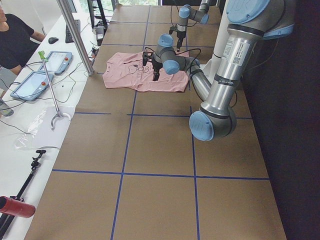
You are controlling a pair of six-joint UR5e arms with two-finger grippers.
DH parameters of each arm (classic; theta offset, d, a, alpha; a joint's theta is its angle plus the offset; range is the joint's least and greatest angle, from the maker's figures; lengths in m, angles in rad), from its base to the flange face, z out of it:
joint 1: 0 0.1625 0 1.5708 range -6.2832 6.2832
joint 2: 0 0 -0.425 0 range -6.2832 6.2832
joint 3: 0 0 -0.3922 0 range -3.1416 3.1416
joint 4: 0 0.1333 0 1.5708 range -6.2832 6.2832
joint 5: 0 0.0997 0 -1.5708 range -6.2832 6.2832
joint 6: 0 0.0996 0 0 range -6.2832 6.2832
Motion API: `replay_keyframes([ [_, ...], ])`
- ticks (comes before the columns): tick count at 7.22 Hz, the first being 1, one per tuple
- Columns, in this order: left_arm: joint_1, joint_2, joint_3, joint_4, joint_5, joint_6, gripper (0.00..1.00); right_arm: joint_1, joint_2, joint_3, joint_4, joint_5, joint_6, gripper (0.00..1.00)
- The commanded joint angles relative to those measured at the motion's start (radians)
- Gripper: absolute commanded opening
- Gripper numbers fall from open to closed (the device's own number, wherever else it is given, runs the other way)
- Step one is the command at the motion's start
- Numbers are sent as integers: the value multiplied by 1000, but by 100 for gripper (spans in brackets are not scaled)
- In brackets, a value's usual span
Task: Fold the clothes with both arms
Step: 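Move both grippers to the hem corners nearest the robot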
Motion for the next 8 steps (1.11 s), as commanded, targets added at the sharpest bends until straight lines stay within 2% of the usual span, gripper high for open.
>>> replay_keyframes([
  [1,7,-21,-46,74,6,-2,100,-72,-34,11,1,-41,38,100],
  [8,9,-24,-50,82,24,-2,100,-89,-34,-22,-1,-20,32,96],
])
